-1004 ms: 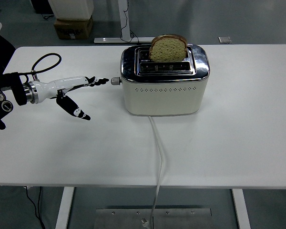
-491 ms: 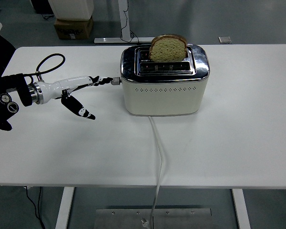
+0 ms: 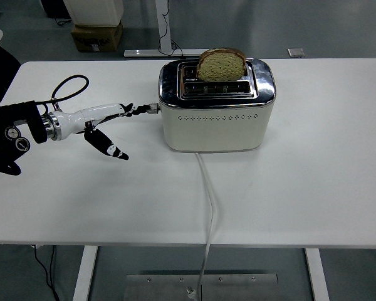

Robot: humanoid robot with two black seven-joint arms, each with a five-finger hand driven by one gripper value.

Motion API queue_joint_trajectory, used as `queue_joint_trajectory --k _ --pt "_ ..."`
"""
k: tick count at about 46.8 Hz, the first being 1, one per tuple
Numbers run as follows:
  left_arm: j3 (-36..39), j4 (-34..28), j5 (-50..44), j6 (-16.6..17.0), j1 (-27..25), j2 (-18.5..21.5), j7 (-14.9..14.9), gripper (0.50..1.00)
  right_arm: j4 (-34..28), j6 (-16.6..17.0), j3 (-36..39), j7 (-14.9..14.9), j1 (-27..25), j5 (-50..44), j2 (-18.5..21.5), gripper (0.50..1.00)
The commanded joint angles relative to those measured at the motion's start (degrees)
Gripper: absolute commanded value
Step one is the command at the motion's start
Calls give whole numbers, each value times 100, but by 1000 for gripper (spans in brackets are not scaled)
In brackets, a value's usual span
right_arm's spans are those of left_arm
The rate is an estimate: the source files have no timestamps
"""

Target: Press down toaster

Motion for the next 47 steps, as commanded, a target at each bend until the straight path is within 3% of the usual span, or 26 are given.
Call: queue_joint_trajectory --k 1,47 --pt "0 73 1 8 16 -42 0 1000 0 3 0 2 0 0 0 998" --pt "0 381 -8 96 139 -350 0 1000 0 -6 0 -7 0 0 0 1000"
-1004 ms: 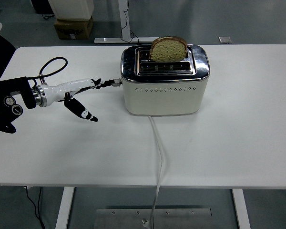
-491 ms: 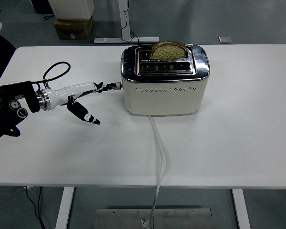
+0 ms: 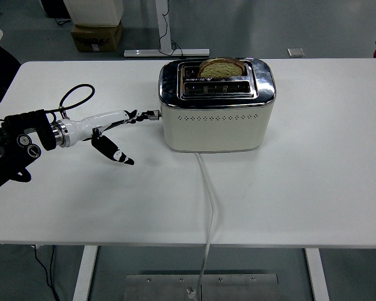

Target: Press down toaster

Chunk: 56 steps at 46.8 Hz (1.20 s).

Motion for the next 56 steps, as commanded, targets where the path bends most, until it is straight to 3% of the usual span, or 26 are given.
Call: queue_joint_trajectory --k 1,56 --pt "1 0 1 -1 0 0 2 1000 0 -6 1 2 1 0 0 1000" --pt "1 466 -175 43 211 -219 -7 1000 0 2 1 3 1 0 0 1000"
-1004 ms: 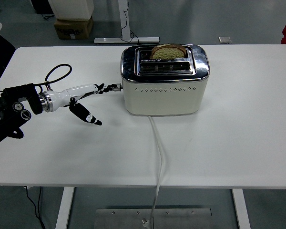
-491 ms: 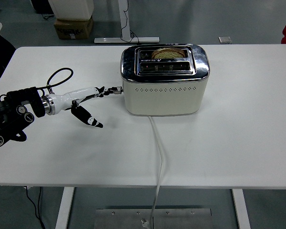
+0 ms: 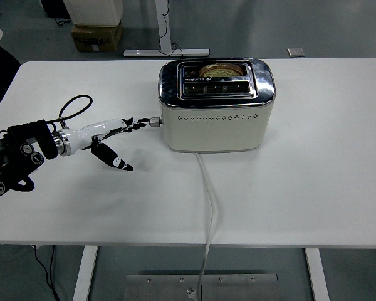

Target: Press down toaster

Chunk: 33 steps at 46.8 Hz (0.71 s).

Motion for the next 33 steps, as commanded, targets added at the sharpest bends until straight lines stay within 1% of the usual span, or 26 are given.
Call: queue_joint_trajectory --k 1,16,28,33 --pt "8 9 -7 4 3 9 -2 1000 -1 -4 0 2 -1 0 0 998" --pt "-1 44 -42 13 91 44 -2 1000 -1 -4 0 2 -1 0 0 998" --pt "-10 44 -341 13 73 61 7 1000 -1 -4 0 -7 -1 0 0 998" --pt "-36 106 -464 74 38 79 24 1000 -1 4 0 -7 -1 0 0 1000"
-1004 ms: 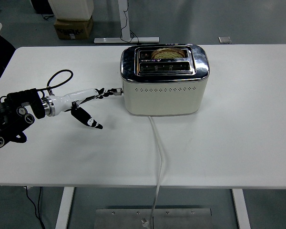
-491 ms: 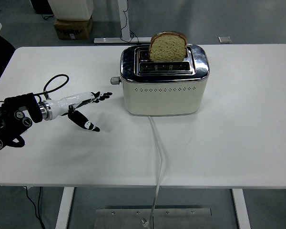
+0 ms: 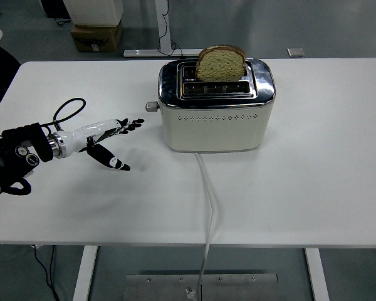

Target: Press down toaster

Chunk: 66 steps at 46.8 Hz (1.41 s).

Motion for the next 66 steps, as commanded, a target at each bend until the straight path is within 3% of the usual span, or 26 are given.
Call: queue_joint_trajectory --k 1,21,34,61,66 --pt "-3 82 -135 55 -32 27 17 1000 0 -9 0 2 1 0 0 1000" --pt "-12 364 -1743 116 -76 132 9 1000 0 0 0 -7 1 0 0 1000" --pt "-3 364 -3756 107 -164 352 9 1000 0 -9 0 2 1 0 0 1000" --pt "-91 557 -6050 125 -103 62 -27 1000 0 0 0 2 1 0 0 1000" --pt "-249 785 -6560 116 -77 -105 -185 1000 0 0 0 -7 1 0 0 998"
